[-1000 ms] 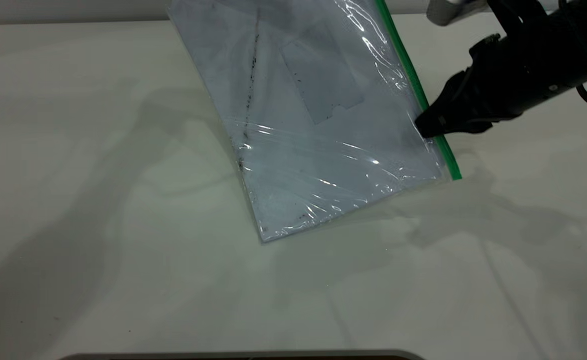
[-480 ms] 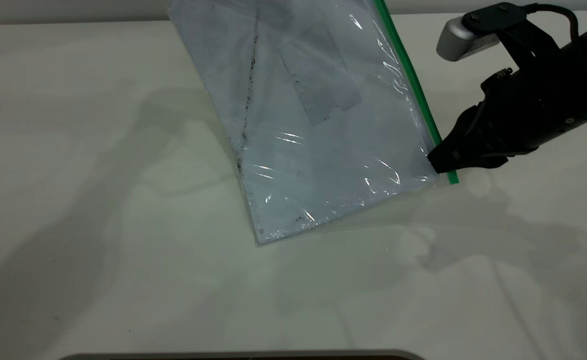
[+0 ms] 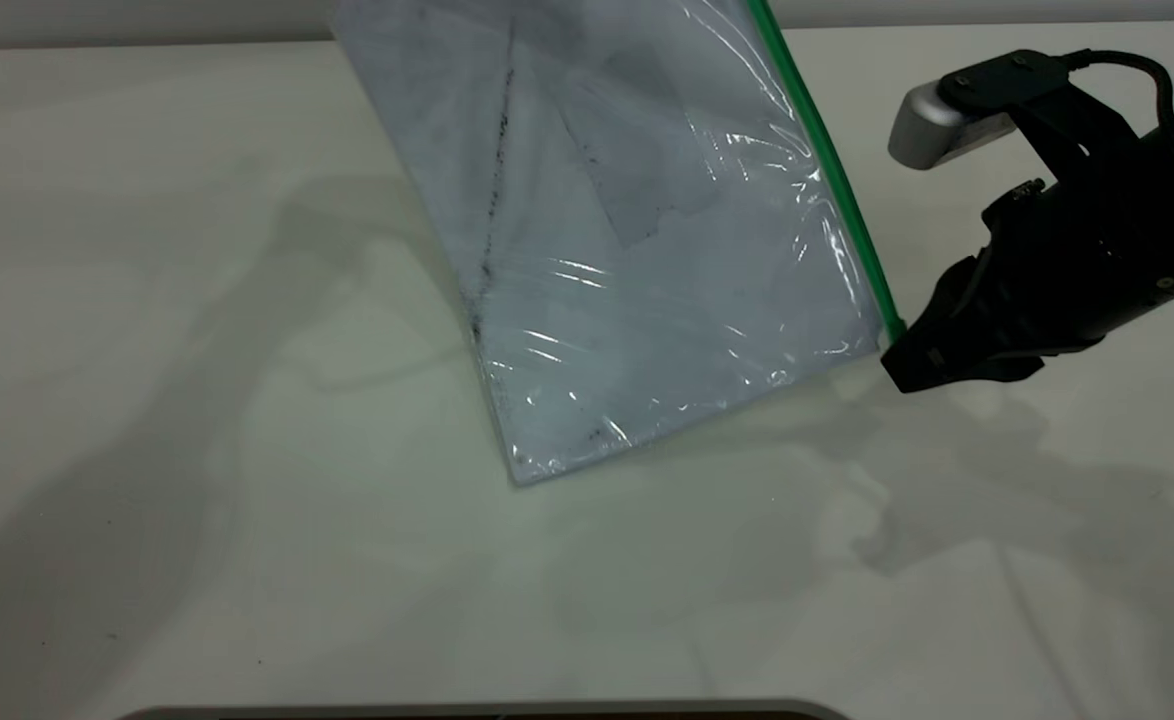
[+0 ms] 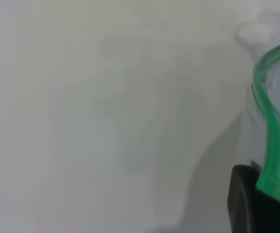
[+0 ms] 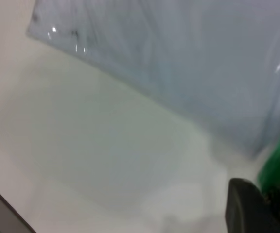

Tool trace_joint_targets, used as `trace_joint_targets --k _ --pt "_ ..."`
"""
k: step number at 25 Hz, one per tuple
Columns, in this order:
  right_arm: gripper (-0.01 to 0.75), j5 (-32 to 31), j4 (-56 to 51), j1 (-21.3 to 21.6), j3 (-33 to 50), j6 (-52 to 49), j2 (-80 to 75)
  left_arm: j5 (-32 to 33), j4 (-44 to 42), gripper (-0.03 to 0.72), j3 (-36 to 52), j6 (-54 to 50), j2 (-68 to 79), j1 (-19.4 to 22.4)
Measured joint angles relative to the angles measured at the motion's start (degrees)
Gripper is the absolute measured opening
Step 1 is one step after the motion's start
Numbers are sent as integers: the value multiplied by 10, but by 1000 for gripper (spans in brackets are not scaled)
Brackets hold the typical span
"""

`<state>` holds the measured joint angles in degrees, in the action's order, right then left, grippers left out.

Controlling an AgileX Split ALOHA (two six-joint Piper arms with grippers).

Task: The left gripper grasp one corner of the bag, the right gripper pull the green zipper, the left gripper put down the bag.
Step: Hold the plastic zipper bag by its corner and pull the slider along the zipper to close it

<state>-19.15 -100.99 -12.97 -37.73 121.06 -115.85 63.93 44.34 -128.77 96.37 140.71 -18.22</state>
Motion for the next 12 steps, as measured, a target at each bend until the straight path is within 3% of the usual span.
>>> trace_joint_targets --k 3,8,12 --pt "159 2 -4 0 1 0 0 -4 -3 52 0 0 0 4" --pt "382 2 -16 0 1 0 0 4 -4 52 0 -4 0 4" --pt "518 3 -17 0 -5 -13 0 26 -17 52 -1 -47 6 4"
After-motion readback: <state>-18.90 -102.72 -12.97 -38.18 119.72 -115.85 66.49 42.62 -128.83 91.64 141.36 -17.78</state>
